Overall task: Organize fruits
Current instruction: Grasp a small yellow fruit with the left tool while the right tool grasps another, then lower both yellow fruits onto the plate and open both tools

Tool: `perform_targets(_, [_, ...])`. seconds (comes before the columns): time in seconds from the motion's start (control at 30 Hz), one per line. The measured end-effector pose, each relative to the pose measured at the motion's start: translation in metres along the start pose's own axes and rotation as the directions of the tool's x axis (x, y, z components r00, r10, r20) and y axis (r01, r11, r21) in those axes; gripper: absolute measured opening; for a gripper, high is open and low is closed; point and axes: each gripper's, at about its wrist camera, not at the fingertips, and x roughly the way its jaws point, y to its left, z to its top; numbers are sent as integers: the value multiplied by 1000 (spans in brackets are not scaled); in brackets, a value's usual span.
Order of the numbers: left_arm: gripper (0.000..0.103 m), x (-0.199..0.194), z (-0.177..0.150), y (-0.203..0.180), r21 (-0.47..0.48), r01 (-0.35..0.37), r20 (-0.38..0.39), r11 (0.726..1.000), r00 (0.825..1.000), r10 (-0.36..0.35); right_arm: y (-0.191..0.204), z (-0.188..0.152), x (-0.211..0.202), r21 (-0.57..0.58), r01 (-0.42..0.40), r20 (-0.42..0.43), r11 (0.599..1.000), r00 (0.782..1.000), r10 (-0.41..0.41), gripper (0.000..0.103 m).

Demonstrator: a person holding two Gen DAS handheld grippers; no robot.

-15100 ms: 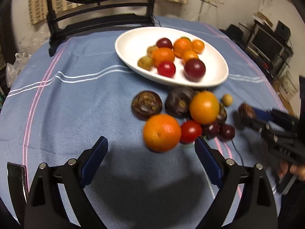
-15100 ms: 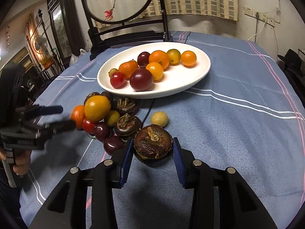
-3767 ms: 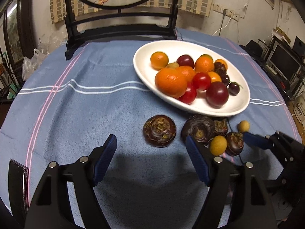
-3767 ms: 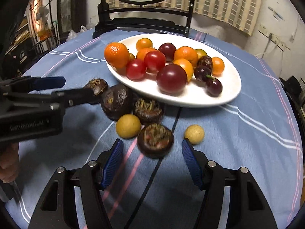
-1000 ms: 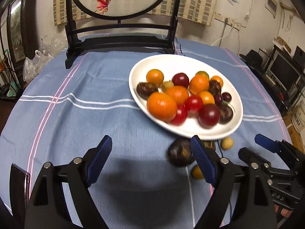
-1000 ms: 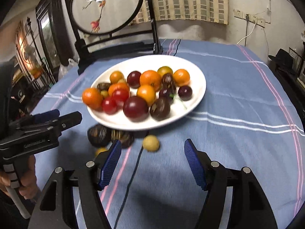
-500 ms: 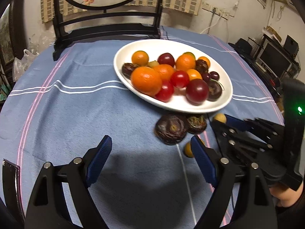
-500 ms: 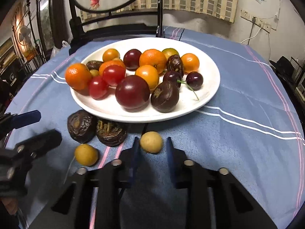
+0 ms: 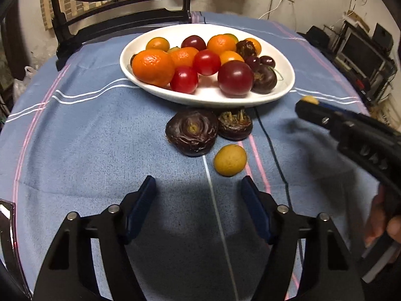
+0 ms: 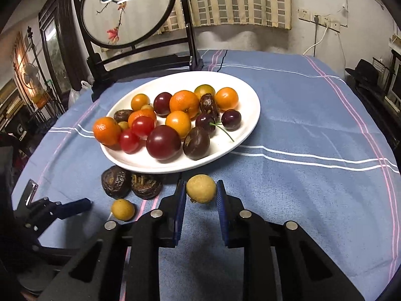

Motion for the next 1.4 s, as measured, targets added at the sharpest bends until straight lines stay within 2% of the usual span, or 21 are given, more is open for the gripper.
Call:
perform_targets(0.07, [63,1,2,-6,5,-22,-1,1000,1000,22,-3,1,-3,15,-19,5,1000,1000,19,24])
perform_targets(0.3, [60,7,15,-19,-49,-34,-23,998,999,33,-6,3,-11,30,-41,20,999,999,41,24])
perform_targets(0.4, [47,9,18,-21,-68,-67,-15,995,998,66,-5,3,-10,30,-50,18,998,999,49,25])
perform_targets(0.43, [36,8,19,-21,-76,-68,-12,995,998,68,-5,3,-9,30,-51,15,998,999,50,25])
perform_targets(0.47, [31,8,19,-20,-80,-68,-12,994,998,67,-5,3,-9,31,-51,13,998,999,51,25])
perform_targets(0.53, [27,7,19,-17,-76,-58,-18,995,998,56,-6,3,-8,30,-50,10,998,999,50,25])
perform_targets(0.67, [26,-2,13,-8,-93,4,-41,996,999,-7,-5,2,-8,24,-47,11,999,999,47,25])
perform_targets(0.73, [26,-7,9,-7,-76,13,-38,997,999,-16,-4,1,-7,19,-48,10,999,999,48,25])
perform_targets(0.87, [26,-22,12,1,-66,38,-14,997,999,-39,0,0,-7,15,-64,15,998,998,64,24])
perform_targets(0.93, [26,-32,20,4,-66,45,21,997,999,-44,2,0,-9,11,-78,26,997,997,78,24])
perform_targets(1.1, [26,-44,55,16,-63,50,88,997,995,-44,13,9,-17,-9,-131,63,991,989,132,24])
perform_targets(1.27, [26,-41,100,22,-49,39,134,998,990,-32,25,37,-8,-62,-95,78,994,992,100,24])
perform_targets(1.4, [26,-23,130,27,-54,24,144,998,990,-16,32,60,13,-85,-87,81,993,992,94,24])
